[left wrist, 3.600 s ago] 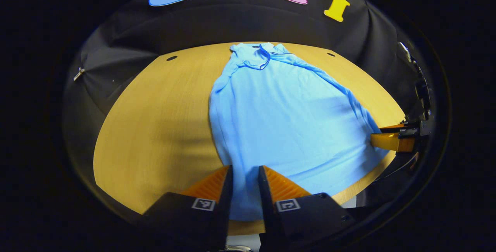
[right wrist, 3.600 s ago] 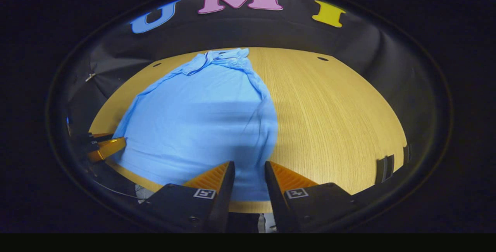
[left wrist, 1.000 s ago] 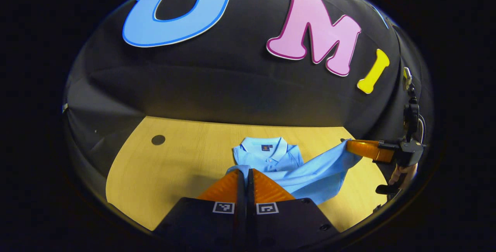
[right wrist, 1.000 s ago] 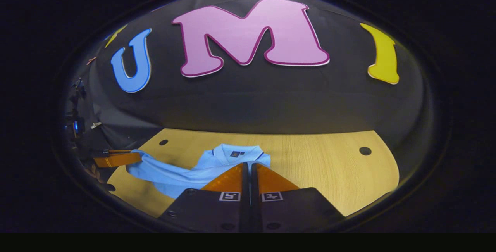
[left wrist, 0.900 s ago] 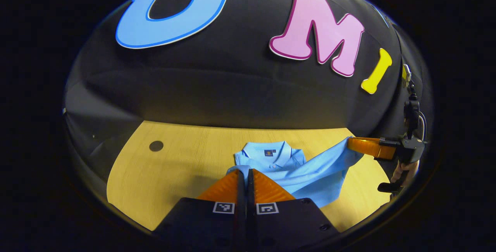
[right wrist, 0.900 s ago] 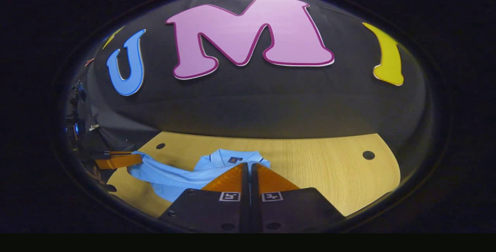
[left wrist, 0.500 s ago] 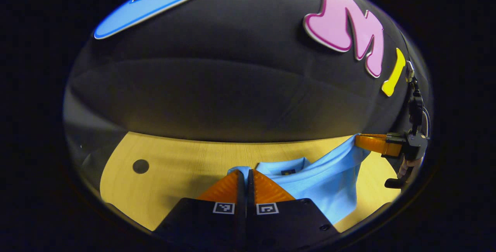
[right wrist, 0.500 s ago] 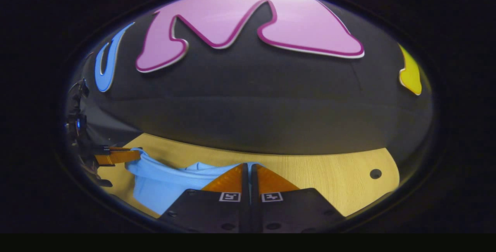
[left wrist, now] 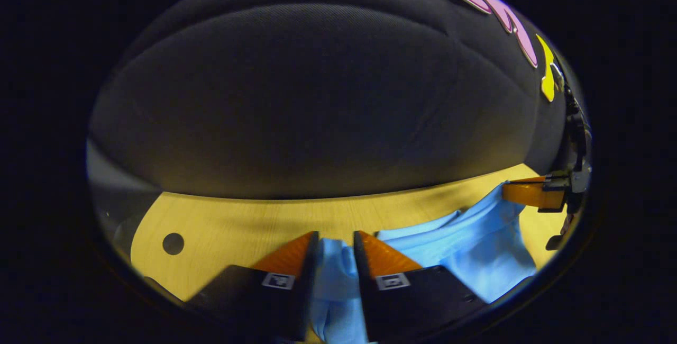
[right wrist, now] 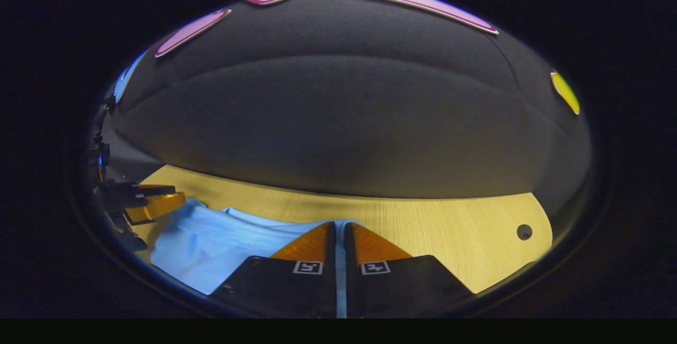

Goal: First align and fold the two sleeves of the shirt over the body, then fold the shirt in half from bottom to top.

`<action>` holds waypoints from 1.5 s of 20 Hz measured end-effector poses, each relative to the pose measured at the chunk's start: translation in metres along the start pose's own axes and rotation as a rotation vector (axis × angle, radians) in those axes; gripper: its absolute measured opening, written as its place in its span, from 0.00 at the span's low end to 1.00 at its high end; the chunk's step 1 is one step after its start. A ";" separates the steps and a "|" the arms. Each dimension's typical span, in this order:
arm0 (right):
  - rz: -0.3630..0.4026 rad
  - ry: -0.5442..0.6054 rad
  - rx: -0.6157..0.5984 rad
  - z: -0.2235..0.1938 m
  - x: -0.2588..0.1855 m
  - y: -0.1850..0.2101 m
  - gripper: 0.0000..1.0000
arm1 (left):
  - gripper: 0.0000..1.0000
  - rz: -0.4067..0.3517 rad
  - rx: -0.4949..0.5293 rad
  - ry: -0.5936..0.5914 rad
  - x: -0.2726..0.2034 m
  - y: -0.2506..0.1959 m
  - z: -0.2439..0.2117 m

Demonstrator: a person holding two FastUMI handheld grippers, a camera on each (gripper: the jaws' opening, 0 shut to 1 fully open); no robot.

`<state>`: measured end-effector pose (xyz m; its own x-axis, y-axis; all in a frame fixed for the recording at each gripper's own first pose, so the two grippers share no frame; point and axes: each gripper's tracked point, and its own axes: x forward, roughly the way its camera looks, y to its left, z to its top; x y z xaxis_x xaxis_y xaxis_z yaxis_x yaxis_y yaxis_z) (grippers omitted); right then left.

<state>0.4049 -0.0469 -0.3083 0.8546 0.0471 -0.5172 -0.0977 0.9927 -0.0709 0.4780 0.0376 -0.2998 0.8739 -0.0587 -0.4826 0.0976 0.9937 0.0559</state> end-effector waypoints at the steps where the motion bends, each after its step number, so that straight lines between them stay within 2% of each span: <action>1: -0.009 -0.026 -0.004 0.007 -0.006 -0.001 0.13 | 0.59 -0.012 0.000 -0.025 -0.011 -0.008 0.009; 3: -0.021 -0.080 0.008 0.022 -0.032 -0.002 0.54 | 0.86 -0.028 -0.001 -0.112 -0.043 -0.019 0.032; 5: -0.042 -0.141 0.022 0.041 -0.068 -0.004 0.95 | 1.00 -0.039 -0.009 -0.185 -0.092 -0.031 0.059; 6: -0.051 -0.173 0.019 0.053 -0.085 -0.003 0.99 | 1.00 -0.042 -0.016 -0.216 -0.115 -0.034 0.072; 7: -0.060 -0.203 0.009 0.064 -0.104 -0.002 0.95 | 1.00 -0.042 -0.023 -0.248 -0.134 -0.035 0.080; 8: -0.067 -0.236 -0.004 0.075 -0.124 0.001 0.99 | 1.00 -0.045 -0.035 -0.297 -0.165 -0.037 0.095; 13: -0.067 -0.399 -0.033 0.126 -0.244 0.029 0.99 | 1.00 -0.049 -0.053 -0.445 -0.298 -0.035 0.137; 15: -0.055 -0.447 -0.026 0.137 -0.291 0.042 0.99 | 0.99 -0.051 -0.048 -0.470 -0.349 -0.038 0.138; 19: -0.021 -0.495 -0.022 0.132 -0.378 0.073 0.99 | 0.99 -0.043 -0.024 -0.506 -0.447 -0.046 0.126; 24: -0.006 -0.521 0.000 0.109 -0.455 0.101 0.99 | 0.99 -0.044 -0.003 -0.531 -0.550 -0.062 0.084; 29: -0.033 -0.523 0.022 0.085 -0.509 0.107 0.98 | 0.99 -0.056 -0.011 -0.536 -0.606 -0.082 0.048; 30: -0.044 -0.521 0.035 0.078 -0.522 0.106 0.98 | 0.99 -0.038 -0.010 -0.536 -0.615 -0.079 0.042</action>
<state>-0.0118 0.0424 0.0207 0.9987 0.0459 -0.0213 -0.0469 0.9977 -0.0497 -0.0474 -0.0092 0.0292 0.9907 -0.1328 0.0297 0.1316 0.9906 0.0376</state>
